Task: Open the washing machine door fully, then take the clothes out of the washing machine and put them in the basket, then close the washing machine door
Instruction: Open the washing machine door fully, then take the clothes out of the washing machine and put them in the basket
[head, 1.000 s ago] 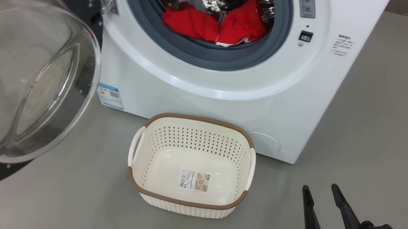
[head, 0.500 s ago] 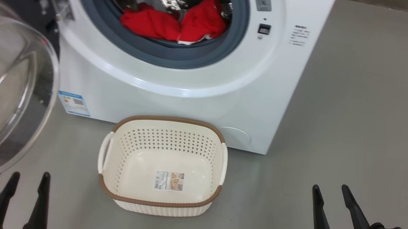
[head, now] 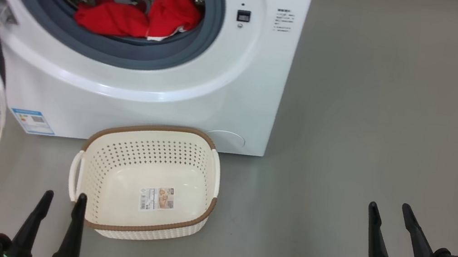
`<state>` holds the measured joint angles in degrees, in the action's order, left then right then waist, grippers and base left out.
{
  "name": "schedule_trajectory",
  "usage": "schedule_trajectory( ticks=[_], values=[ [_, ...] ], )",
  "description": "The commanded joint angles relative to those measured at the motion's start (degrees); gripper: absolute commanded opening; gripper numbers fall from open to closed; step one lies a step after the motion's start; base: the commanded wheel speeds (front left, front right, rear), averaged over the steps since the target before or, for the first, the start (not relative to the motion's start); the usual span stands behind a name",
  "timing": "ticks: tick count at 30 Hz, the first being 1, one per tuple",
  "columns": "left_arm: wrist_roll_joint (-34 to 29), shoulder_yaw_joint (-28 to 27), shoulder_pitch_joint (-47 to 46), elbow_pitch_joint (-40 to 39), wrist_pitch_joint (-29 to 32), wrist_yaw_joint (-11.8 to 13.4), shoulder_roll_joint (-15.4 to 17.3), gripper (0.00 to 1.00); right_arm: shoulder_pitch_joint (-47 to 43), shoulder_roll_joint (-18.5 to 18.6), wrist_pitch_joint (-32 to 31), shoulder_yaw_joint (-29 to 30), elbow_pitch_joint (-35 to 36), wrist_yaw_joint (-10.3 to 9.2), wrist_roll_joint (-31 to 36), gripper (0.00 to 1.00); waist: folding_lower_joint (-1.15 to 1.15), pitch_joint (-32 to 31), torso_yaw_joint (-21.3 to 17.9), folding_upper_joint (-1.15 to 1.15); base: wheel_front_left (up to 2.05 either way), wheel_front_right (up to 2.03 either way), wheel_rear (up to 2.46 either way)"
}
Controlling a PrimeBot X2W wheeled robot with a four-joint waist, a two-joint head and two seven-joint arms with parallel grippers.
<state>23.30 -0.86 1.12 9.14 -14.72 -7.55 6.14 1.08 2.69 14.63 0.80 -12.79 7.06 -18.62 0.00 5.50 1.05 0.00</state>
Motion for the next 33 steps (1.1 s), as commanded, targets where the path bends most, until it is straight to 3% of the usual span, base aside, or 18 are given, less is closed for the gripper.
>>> schedule_trajectory(
  ticks=[1,8,33],
  values=[
    [0.44,-1.48,-0.95,-1.84,-0.28,0.07,0.85,1.00,0.71,0.19,0.37,-1.04,1.73,0.43,-0.58,1.00,0.00,0.69,-1.25,0.00,0.00,0.00,0.00],
    [1.44,0.69,-1.72,-3.02,-0.28,0.07,1.73,1.00,0.71,0.19,0.37,-0.40,2.01,0.43,-0.51,1.00,0.00,1.53,-1.87,0.00,0.00,0.00,0.00],
    [2.16,0.22,-2.02,-3.98,-0.28,0.07,2.35,1.00,0.95,0.19,0.37,-0.96,2.16,0.43,-0.41,1.00,0.00,1.20,-1.05,0.00,0.00,-0.01,0.00]
  ],
)
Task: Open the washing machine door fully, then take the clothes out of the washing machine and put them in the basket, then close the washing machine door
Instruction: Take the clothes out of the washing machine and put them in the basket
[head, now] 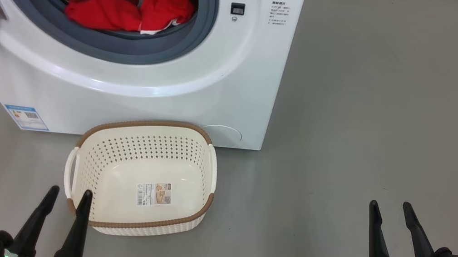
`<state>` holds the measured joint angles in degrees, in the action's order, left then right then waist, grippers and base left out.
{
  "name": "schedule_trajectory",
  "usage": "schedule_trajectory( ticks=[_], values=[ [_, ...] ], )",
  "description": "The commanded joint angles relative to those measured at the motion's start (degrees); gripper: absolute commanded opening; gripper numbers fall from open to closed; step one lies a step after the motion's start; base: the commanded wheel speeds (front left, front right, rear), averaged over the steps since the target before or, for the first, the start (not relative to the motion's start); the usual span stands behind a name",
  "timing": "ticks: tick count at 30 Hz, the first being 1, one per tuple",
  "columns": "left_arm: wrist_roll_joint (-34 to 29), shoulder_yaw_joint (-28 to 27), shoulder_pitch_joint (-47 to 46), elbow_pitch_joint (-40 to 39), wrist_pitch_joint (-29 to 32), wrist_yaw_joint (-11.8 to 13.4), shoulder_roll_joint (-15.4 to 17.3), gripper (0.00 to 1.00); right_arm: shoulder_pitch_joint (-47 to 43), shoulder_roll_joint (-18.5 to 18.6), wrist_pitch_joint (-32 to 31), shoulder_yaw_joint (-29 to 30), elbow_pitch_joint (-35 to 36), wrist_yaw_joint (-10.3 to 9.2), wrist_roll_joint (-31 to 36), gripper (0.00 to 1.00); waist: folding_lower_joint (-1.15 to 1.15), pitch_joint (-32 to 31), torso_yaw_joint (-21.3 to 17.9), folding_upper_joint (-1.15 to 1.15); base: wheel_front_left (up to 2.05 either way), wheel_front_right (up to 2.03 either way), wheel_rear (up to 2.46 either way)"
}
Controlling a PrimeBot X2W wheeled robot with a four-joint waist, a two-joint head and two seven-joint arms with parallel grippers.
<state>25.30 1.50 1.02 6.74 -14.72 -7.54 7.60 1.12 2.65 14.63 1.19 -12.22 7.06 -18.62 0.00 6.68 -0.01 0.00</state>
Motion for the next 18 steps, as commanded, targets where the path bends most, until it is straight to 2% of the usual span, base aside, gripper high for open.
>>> schedule_trajectory(
  ticks=[1,9,18],
  values=[
    [0.24,-2.15,-1.96,-1.64,-0.28,0.06,0.91,1.00,0.92,0.22,0.37,-1.40,1.58,0.43,-0.40,1.00,0.00,0.05,0.03,0.00,0.20,-0.28,0.08],
    [0.71,-1.97,-2.16,-1.98,-0.28,0.06,1.13,1.00,1.06,0.22,0.37,-1.61,1.44,0.43,-0.39,1.00,0.00,0.20,0.06,0.00,0.78,-0.85,0.07],
    [0.89,-2.39,-2.72,-2.16,-0.28,0.06,1.28,1.00,1.29,0.22,0.37,-1.70,1.73,0.43,-0.58,1.00,0.00,0.63,0.06,0.00,1.62,-1.68,0.06]
  ],
)
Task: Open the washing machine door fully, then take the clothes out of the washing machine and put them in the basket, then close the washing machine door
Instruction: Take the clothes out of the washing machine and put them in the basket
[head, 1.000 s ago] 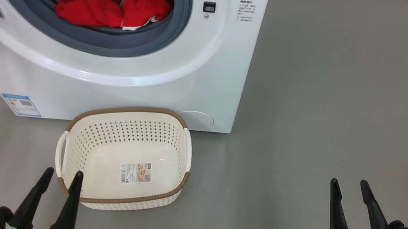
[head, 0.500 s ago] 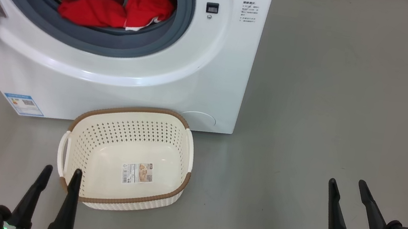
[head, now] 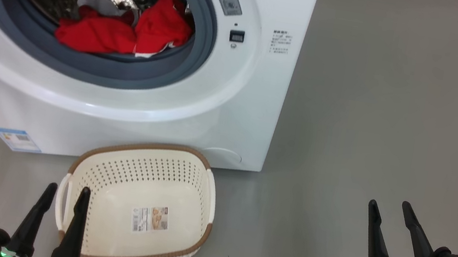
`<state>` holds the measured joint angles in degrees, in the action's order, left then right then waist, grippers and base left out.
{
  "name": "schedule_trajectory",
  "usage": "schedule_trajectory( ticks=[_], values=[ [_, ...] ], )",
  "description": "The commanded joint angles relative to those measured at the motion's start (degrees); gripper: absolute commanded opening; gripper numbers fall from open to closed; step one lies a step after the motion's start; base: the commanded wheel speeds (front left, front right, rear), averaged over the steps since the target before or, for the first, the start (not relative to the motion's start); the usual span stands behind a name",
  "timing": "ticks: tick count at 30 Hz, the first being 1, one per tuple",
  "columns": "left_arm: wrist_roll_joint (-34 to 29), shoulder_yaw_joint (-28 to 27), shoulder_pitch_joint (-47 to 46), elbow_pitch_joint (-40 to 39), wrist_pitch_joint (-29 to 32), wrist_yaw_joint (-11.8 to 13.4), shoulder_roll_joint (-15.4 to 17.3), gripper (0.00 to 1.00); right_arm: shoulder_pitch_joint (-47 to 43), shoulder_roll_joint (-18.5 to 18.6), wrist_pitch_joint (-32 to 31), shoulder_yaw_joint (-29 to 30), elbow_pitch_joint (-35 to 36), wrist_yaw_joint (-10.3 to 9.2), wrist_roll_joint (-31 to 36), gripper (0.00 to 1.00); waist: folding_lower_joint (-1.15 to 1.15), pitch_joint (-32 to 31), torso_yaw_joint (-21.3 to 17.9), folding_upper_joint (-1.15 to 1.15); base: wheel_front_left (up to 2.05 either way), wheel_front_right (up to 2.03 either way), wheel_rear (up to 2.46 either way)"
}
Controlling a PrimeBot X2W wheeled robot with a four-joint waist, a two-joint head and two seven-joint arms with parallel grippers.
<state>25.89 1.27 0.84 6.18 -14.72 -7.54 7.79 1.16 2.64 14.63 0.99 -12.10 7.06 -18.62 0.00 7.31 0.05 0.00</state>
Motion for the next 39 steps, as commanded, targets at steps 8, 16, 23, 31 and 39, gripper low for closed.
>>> schedule_trajectory(
  ticks=[8,16,23,31,39],
  values=[
    [-0.33,-2.01,-2.63,-1.41,-0.28,0.06,1.17,1.00,1.35,0.23,0.37,-1.65,1.86,0.43,-0.85,1.00,0.00,0.27,0.05,0.00,1.16,-1.16,0.00],
    [-0.78,-1.92,-3.04,-0.82,-0.28,0.05,1.10,1.00,1.82,0.23,0.37,-1.84,1.82,0.43,-0.74,1.00,0.00,1.03,0.10,0.00,0.18,-0.18,0.00],
    [-2.37,-2.52,-5.75,1.56,-0.28,0.05,1.47,1.00,3.64,0.23,0.37,-2.53,1.92,0.43,-0.86,1.00,0.00,3.65,-0.94,0.00,0.00,0.00,0.00],
    [-3.74,-1.85,-15.88,8.38,-0.28,0.05,2.90,1.00,6.17,0.23,0.37,-3.76,2.89,0.43,-1.29,1.00,0.00,9.55,-3.24,0.00,0.00,0.00,0.00],
    [-3.53,0.19,-28.78,16.92,-0.28,0.05,6.15,1.00,8.52,0.23,0.37,-4.70,3.72,0.43,-2.24,1.00,0.00,16.10,-5.75,0.00,0.00,0.00,0.00]
  ],
)
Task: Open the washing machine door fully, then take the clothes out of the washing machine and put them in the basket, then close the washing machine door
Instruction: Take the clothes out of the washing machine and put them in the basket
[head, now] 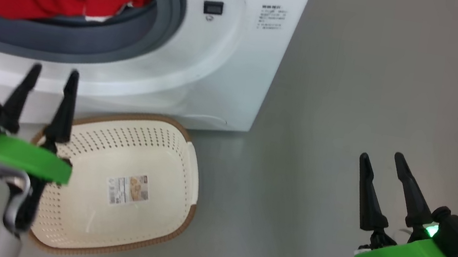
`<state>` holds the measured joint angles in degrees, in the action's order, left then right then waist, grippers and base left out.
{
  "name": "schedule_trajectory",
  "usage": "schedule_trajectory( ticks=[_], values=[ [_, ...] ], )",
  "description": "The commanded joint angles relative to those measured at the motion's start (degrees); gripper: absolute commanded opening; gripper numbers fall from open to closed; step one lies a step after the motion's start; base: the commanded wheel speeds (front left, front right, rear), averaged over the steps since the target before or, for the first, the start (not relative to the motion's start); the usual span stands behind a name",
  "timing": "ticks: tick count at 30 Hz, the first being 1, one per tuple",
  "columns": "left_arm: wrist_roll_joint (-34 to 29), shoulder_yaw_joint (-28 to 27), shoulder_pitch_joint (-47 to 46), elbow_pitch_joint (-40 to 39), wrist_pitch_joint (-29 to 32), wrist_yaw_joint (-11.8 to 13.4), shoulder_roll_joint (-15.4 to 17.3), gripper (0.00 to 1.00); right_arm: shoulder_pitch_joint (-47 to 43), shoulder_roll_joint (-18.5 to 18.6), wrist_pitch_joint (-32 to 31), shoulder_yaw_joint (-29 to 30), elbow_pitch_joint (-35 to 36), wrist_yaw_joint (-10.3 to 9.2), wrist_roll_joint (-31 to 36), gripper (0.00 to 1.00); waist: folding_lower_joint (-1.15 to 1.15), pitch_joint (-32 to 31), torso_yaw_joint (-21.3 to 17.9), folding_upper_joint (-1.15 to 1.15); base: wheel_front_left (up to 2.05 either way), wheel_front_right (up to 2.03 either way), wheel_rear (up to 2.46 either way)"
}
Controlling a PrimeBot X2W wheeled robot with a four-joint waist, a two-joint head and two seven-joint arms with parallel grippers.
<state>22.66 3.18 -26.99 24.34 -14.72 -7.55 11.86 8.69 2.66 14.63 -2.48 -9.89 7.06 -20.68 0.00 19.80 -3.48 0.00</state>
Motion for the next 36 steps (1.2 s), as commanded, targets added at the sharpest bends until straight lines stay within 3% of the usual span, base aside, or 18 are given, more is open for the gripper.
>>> schedule_trajectory(
  ticks=[1,10,21,36],
  values=[
    [-0.15,-1.51,-2.76,-0.07,-0.28,0.07,2.61,1.00,1.32,0.21,0.37,-1.31,1.66,0.43,-0.38,1.00,0.00,4.50,-2.59,0.00,0.00,0.00,0.00],
    [0.71,1.18,-17.65,9.35,-0.28,0.07,6.82,1.00,3.84,0.21,0.37,-1.84,2.54,0.43,-1.59,1.00,0.00,10.91,-4.25,0.00,0.00,0.00,0.00],
    [3.56,4.65,-31.40,18.53,-0.28,0.07,8.70,1.00,6.02,0.21,0.37,-2.86,2.57,0.43,-1.91,1.00,0.00,16.25,-3.96,0.00,0.00,0.00,0.00],
    [5.84,9.99,-41.98,28.23,-0.28,0.07,11.66,1.00,7.30,0.21,0.37,-5.27,3.36,0.43,-2.78,1.00,0.00,19.85,-6.50,0.00,0.00,0.00,0.00]
  ],
)
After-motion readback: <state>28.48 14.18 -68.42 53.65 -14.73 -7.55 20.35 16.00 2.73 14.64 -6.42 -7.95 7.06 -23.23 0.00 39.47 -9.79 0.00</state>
